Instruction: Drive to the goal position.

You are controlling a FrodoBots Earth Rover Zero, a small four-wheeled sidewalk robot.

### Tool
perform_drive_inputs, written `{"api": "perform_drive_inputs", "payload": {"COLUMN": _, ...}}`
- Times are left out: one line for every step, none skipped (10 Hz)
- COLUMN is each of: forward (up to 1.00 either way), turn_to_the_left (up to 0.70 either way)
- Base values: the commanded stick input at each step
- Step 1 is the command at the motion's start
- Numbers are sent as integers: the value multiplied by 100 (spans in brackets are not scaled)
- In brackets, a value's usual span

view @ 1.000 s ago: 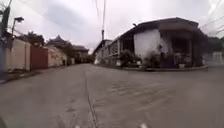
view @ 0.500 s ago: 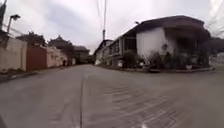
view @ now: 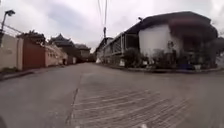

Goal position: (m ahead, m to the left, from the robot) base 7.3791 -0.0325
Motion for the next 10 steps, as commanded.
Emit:
{"api": "perform_drive_inputs", "payload": {"forward": 100, "turn_to_the_left": 0}}
{"api": "perform_drive_inputs", "payload": {"forward": 100, "turn_to_the_left": 0}}
{"api": "perform_drive_inputs", "payload": {"forward": 100, "turn_to_the_left": 0}}
{"api": "perform_drive_inputs", "payload": {"forward": 100, "turn_to_the_left": 0}}
{"api": "perform_drive_inputs", "payload": {"forward": 100, "turn_to_the_left": 0}}
{"api": "perform_drive_inputs", "payload": {"forward": 100, "turn_to_the_left": 0}}
{"api": "perform_drive_inputs", "payload": {"forward": 100, "turn_to_the_left": 0}}
{"api": "perform_drive_inputs", "payload": {"forward": 100, "turn_to_the_left": 0}}
{"api": "perform_drive_inputs", "payload": {"forward": 100, "turn_to_the_left": 0}}
{"api": "perform_drive_inputs", "payload": {"forward": 100, "turn_to_the_left": 0}}
